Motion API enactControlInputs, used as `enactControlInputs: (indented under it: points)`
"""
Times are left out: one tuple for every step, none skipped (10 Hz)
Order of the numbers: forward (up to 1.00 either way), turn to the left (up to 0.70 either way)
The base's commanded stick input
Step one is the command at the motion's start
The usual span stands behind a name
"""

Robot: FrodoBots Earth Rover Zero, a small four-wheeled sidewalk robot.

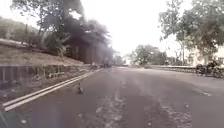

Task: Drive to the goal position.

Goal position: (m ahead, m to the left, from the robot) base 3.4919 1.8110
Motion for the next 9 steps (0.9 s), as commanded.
enactControlInputs:
  points:
    - [1.0, 0.0]
    - [1.0, 0.0]
    - [1.0, 0.0]
    - [1.0, 0.0]
    - [1.0, 0.0]
    - [1.0, 0.0]
    - [1.0, 0.0]
    - [1.0, 0.0]
    - [1.0, 0.0]
